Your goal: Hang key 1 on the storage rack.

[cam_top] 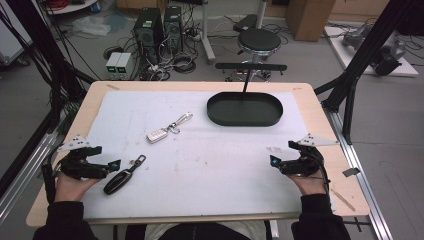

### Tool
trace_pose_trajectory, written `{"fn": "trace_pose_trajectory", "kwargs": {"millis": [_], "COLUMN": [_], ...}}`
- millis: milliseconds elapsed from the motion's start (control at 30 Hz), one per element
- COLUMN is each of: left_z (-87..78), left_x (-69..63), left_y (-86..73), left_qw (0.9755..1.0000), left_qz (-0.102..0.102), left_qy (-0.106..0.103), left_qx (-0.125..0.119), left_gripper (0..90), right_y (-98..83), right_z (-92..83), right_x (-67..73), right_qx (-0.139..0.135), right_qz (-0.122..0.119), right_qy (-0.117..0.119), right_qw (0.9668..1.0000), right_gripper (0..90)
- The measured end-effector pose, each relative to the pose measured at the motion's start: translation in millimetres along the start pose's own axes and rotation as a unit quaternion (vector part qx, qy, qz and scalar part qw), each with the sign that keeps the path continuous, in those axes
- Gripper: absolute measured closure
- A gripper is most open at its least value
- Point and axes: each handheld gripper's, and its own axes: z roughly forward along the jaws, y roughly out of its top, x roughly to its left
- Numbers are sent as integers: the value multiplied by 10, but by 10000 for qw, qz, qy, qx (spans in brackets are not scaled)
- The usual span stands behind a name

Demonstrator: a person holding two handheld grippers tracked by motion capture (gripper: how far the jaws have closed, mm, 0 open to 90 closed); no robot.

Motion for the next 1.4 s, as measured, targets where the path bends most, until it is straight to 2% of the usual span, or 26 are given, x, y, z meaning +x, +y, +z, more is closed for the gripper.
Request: {"fn": "trace_pose_trajectory", "kwargs": {"millis": [167, 233, 333, 433, 633, 733, 833, 1000, 1067, 1100, 1233, 1300, 1333, 1400], "left_z": [29, 48, 66, 113, 192, 246, 297, 402, 465, 506, 579, 604, 635, 668], "left_x": [-12, -23, -38, -66, -57, -55, -85, -80, -61, -46, -1, 18, 51, 83], "left_y": [21, 51, 82, 150, 270, 391, 494, 586, 634, 670, 758, 781, 818, 850], "left_qw": [10000, 9999, 9999, 9993, 9985, 9972, 9960, 9944, 9929, 9930, 9921, 9921, 9908, 9902], "left_qz": [18, 103, 146, 321, 405, 538, 671, 797, 881, 851, 831, 826, 913, 914], "left_qy": [-30, -13, -43, -82, -228, -275, -318, -355, -355, -433, -521, -485, -367, -308], "left_qx": [47, 113, 63, 169, 279, 443, 506, 597, 712, 698, 779, 810, 935, 1010], "left_gripper": [17, 17, 17, 17, 17, 17, 17, 18, 17, 17, 17, 17, 18, 17], "right_y": [-6, -10, -20, -23, -23, -22, -24, -30, -33, -41, -44, -37, -34, -33], "right_z": [12, 23, 39, 51, 72, 79, 87, 99, 102, 106, 117, 127, 132, 140], "right_x": [-3, 0, 17, 34, 52, 56, 57, 67, 64, 53, 44, 50, 52, 59], "right_qx": [24, 87, 180, 209, 231, 242, 244, 261, 271, 278, 282, 280, 273, 283], "right_qz": [-40, -42, -115, -135, -147, -142, -154, -140, -141, -124, -88, -109, -117, -133], "right_qy": [-7, -3, -88, -96, -100, -91, -92, -101, -107, -112, -107, -91, -79, -86], "right_qw": [10000, 10000, 9997, 9996, 9996, 9996, 9995, 9995, 9995, 9995, 9995, 9995, 9995, 9995], "right_gripper": [8, 8, 8, 8, 8, 8, 8, 8, 8, 8, 8, 8, 8, 8]}}
